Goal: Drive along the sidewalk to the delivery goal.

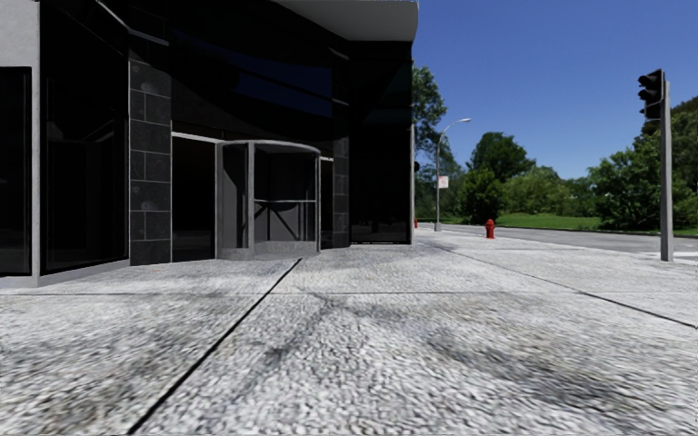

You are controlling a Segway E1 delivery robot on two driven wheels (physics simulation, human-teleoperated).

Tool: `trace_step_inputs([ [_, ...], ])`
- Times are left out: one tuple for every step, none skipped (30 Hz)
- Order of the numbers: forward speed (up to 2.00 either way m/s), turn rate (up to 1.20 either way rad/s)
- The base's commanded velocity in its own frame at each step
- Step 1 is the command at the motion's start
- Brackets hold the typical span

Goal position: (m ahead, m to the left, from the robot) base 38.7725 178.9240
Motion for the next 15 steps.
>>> trace_step_inputs([
  [1.43,0.57],
  [1.43,0.63],
  [1.43,0.63],
  [1.43,0.67],
  [1.46,0.68],
  [1.46,0.68],
  [1.48,0.68],
  [1.49,0.68],
  [1.51,0.68],
  [1.51,0.68],
  [1.54,0.68],
  [1.6,0.68],
  [1.68,0.68],
  [1.68,0.68],
  [1.74,0.68],
])
